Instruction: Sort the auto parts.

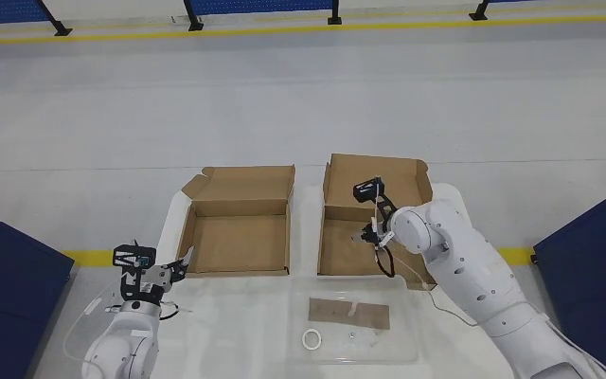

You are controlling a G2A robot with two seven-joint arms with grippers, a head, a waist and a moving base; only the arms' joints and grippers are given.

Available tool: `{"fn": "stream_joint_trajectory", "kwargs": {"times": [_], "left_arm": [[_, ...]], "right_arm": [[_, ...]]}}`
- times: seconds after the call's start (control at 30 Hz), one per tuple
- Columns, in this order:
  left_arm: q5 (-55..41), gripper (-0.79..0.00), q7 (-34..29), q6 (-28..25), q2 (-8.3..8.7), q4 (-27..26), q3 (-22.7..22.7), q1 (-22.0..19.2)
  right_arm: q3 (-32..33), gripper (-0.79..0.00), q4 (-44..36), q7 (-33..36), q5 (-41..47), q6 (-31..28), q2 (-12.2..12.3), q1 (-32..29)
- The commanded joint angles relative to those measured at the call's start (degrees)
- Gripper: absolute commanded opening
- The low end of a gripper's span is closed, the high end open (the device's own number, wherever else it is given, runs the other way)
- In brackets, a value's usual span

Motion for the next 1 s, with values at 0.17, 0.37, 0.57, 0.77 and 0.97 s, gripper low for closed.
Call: {"fn": "stream_joint_trajectory", "kwargs": {"times": [0.17,0.37,0.57,0.77,0.97], "left_arm": [[0.00,0.000,0.00,0.00,0.00,0.00,0.00,0.00],[0.00,0.000,0.00,0.00,0.00,0.00,0.00,0.00],[0.00,0.000,0.00,0.00,0.00,0.00,0.00,0.00],[0.00,0.000,0.00,0.00,0.00,0.00,0.00,0.00],[0.00,0.000,0.00,0.00,0.00,0.00,0.00,0.00]], "right_arm": [[0.07,0.000,-0.15,0.62,0.05,-0.23,0.04,-0.03],[0.07,0.000,-0.15,0.62,0.05,-0.23,0.04,-0.03],[0.73,0.000,-4.85,0.35,0.93,-3.99,0.36,-1.90],[1.26,0.000,-10.86,4.18,3.46,-9.27,0.79,-3.03],[0.45,0.000,-12.04,7.30,6.73,-13.04,0.80,-2.85]]}}
